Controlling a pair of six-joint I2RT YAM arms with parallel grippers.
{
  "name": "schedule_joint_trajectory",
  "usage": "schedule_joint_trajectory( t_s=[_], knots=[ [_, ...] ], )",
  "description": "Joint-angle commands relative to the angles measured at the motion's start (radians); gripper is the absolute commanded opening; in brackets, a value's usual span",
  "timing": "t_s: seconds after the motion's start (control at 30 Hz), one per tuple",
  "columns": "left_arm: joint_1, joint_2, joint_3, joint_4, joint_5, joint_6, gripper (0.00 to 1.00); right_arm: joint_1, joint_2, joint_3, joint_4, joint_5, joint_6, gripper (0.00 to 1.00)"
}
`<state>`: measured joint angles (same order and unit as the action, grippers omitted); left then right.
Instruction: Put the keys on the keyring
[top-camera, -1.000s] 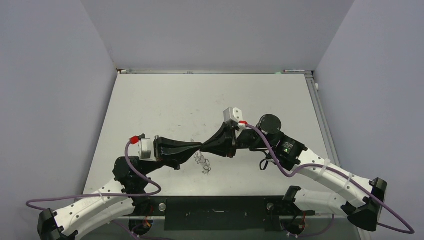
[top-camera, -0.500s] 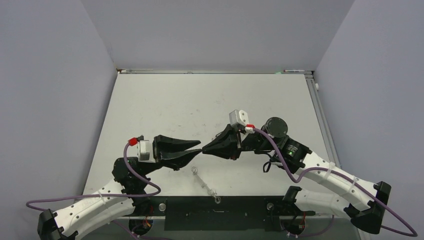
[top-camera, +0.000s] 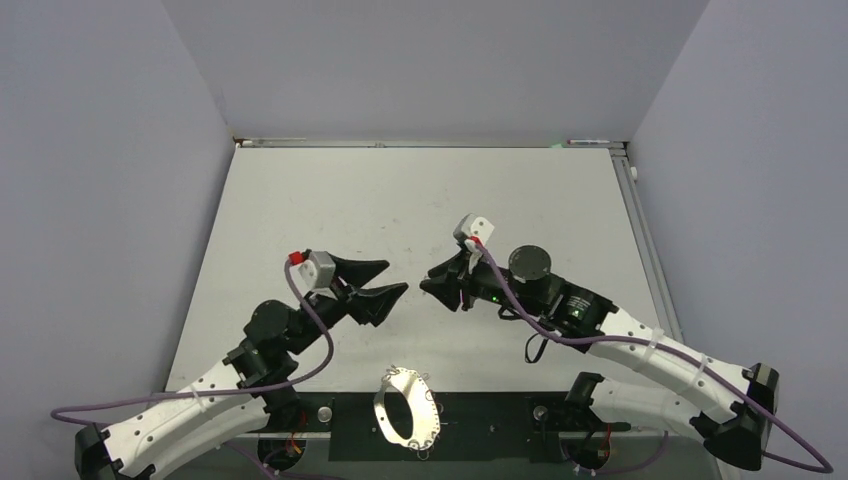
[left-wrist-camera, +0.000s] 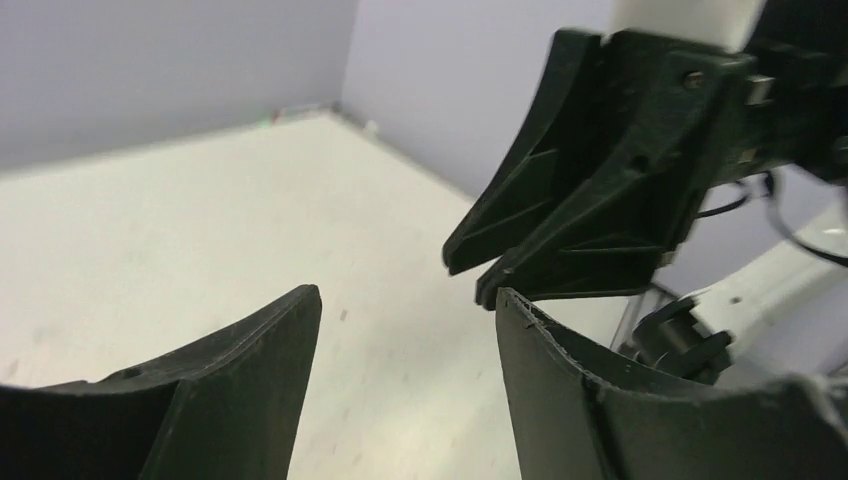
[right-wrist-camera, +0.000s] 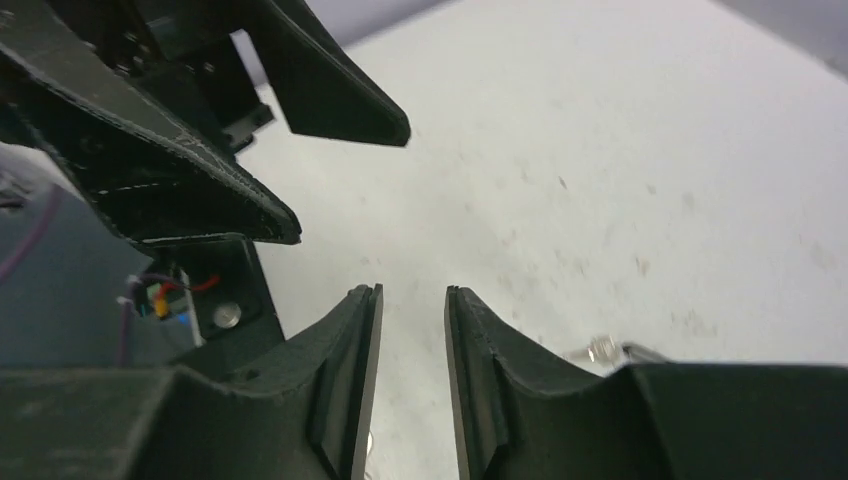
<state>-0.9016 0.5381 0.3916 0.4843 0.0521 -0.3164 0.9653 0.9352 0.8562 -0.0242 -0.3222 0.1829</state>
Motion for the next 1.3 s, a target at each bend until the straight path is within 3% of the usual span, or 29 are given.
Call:
schedule_joint_trajectory(
  t_s=[0.0, 0.13, 0.23, 0.3, 0.5, 0.73, 1.1, 1.27],
  knots=[
    [0.001, 0.047, 0.077, -0.397, -0.214, -0.086, 0.62, 0.006, 0.095, -0.015, -0.238, 0.212, 0.059, 0.35],
    [0.000, 0.061, 0.162, -0.661, -0.279, -0.161, 0.66, 0.042, 0.114, -0.071, -0.282, 0.164, 0.142, 0.53],
    [0.001, 0.052, 0.232, -0.828, -0.346, -0.085, 0.76, 0.091, 0.096, -0.121, -0.269, 0.159, 0.200, 0.73],
    [0.001, 0.042, 0.252, -0.904, -0.455, -0.040, 0.82, 0.133, 0.105, -0.144, -0.257, 0.170, 0.239, 0.80],
    [0.002, 0.048, 0.284, -0.988, -0.589, -0.033, 1.00, 0.329, 0.243, -0.134, -0.250, 0.356, 0.375, 0.83],
    [0.004, 0.033, 0.311, -1.048, -0.645, -0.053, 0.96, 0.476, 0.507, -0.038, -0.320, 0.550, 0.519, 0.84],
    [0.003, -0.051, 0.276, -1.013, -0.662, -0.027, 0.96, 0.529, 0.731, 0.051, -0.293, 0.582, 0.571, 0.86],
    [0.007, -0.036, 0.274, -1.000, -0.661, -0.013, 0.96, 0.497, 0.790, 0.093, -0.314, 0.627, 0.525, 0.62]
  ],
)
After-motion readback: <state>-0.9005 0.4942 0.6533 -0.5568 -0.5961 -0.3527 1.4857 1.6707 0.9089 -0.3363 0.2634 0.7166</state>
